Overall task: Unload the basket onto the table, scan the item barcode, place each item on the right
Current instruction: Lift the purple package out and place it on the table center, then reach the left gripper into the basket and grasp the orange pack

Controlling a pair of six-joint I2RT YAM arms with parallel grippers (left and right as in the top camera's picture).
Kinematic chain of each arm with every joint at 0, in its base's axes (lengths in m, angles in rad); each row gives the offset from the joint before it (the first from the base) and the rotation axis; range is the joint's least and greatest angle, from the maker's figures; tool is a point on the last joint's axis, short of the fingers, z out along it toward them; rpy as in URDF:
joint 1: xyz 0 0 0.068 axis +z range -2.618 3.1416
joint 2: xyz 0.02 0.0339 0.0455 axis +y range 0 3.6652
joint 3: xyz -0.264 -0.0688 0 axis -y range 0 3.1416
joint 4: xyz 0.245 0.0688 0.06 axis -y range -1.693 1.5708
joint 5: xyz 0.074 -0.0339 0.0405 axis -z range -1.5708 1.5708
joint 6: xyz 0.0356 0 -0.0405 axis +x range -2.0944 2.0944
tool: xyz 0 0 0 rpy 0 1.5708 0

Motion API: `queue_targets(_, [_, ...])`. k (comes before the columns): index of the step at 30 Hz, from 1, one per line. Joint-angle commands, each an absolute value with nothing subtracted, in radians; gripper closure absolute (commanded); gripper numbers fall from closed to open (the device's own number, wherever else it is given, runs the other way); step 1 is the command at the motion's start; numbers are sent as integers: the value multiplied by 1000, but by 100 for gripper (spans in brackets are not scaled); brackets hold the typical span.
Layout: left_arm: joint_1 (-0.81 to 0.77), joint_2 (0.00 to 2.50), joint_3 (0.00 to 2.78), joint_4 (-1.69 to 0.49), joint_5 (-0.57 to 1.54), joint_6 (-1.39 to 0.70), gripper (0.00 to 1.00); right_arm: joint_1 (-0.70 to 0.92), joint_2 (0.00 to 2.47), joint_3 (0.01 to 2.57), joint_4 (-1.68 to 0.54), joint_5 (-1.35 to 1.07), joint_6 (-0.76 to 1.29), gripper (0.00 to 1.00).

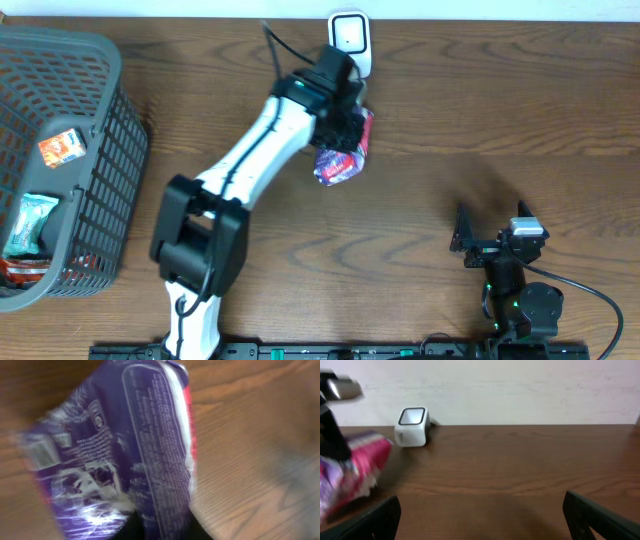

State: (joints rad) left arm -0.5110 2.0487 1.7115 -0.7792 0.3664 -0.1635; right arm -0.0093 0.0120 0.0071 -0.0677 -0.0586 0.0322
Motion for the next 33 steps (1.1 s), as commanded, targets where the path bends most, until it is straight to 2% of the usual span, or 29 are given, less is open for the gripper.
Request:
queue_targets(1, [-556, 2050, 1716, -757, 323, -246, 43, -15, 6, 6, -72, -58, 18, 1])
queue_targets(2, [-561, 2044, 1723, -756, 323, -245, 23, -15, 6, 6, -72, -58, 18, 1])
queue_targets(4, [-559, 2029, 1748, -762, 323, -245, 0, -15, 6, 6, -72, -58, 18, 1])
queue_targets(8, [-515, 1939, 1804, -769, 323, -244, 2, -15, 6, 6, -72, -58, 18, 1])
queue_targets(12, [-403, 1781, 1837, -768, 285, -237, 2, -15, 6, 6, -72, -58, 18, 1])
queue_targets(20, [-39, 1513, 1837, -879, -130, -241, 2, -15, 6, 6, -72, -58, 18, 1])
queue_targets(24, [176, 1487, 1837, -995, -310, -376, 2, -15, 6, 6, -72, -58, 18, 1])
queue_targets(28, [368, 1521, 1814, -1086, -327, -500, 2, -15, 6, 6, -72, -58, 18, 1])
queue_targets(33, [492, 1597, 1762, -1126, -326, -564, 2, -15, 6, 6, -72, -58, 18, 1])
